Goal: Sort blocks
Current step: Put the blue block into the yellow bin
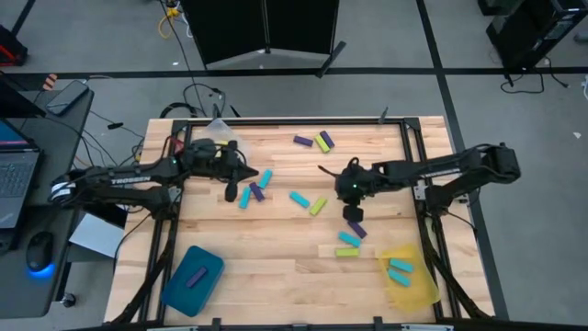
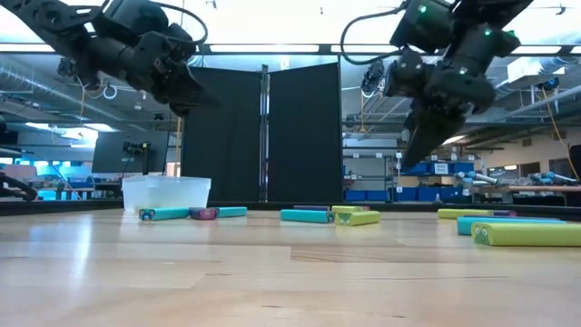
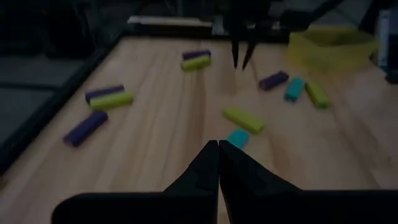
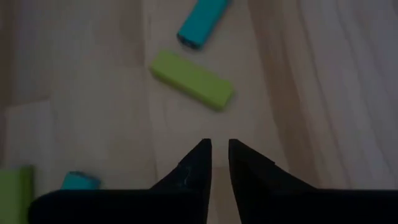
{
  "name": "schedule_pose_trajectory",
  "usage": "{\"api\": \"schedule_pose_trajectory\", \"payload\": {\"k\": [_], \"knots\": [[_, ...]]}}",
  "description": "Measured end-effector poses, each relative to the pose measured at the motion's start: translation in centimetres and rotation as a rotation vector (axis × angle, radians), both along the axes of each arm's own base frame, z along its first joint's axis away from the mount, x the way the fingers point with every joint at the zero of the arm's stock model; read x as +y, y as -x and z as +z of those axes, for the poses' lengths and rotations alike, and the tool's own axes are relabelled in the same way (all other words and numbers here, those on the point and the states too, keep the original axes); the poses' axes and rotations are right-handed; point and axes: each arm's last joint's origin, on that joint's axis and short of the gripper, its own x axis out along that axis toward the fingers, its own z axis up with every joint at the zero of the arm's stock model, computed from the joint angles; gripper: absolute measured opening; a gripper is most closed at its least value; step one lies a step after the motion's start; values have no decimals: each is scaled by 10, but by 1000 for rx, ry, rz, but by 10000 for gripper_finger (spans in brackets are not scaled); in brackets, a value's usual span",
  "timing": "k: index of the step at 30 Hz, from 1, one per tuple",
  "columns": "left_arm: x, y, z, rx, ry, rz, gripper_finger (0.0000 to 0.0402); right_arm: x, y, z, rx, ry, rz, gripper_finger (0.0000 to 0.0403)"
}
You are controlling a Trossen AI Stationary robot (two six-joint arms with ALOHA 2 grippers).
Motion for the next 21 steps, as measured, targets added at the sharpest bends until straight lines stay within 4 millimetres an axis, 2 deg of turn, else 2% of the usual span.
{"api": "schedule_pose_trajectory", "payload": {"k": [7, 12, 16, 21], "knots": [[-10, 1, -4, 146, 178, 51, 19, -5, -3, 1, -28, 35, -33, 95], [-24, 0, -10, 215, 239, 114, 25, -6, -4, 2, -45, 68, -53, 106], [-35, 0, -13, 254, 260, 180, 50, -6, -5, 3, -53, 76, -61, 109], [-48, -2, -17, 281, 429, 238, 102, -6, -5, 3, -57, 77, -61, 109]]}}
